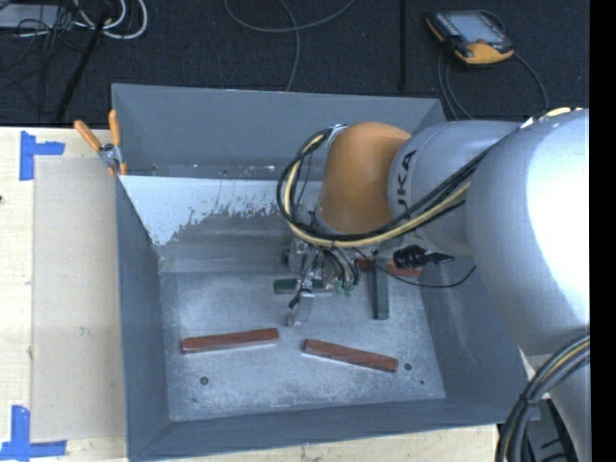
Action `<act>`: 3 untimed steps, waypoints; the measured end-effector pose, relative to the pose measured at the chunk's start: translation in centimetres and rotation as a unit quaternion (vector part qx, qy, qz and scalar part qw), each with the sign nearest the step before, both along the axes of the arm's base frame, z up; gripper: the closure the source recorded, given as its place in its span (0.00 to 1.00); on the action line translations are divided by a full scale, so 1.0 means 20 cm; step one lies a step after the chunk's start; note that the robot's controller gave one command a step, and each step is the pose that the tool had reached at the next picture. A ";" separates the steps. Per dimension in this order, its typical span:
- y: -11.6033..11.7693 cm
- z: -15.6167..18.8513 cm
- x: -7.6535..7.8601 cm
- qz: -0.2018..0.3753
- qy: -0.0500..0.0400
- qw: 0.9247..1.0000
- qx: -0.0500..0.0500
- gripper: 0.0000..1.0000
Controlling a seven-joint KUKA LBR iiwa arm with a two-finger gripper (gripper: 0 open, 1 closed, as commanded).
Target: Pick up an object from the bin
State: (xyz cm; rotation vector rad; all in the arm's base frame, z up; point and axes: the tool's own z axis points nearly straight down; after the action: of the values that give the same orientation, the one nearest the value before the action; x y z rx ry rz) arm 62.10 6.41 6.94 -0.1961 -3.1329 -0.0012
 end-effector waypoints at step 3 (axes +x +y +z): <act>-0.01 0.57 -0.05 -0.014 -0.002 1.000 0.000 1.00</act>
Offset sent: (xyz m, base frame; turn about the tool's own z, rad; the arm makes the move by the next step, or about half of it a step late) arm 0.0000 0.0000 0.0000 0.0000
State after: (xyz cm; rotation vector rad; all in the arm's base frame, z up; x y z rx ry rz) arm 61.19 6.25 18.37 -0.2392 -3.1334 -0.0001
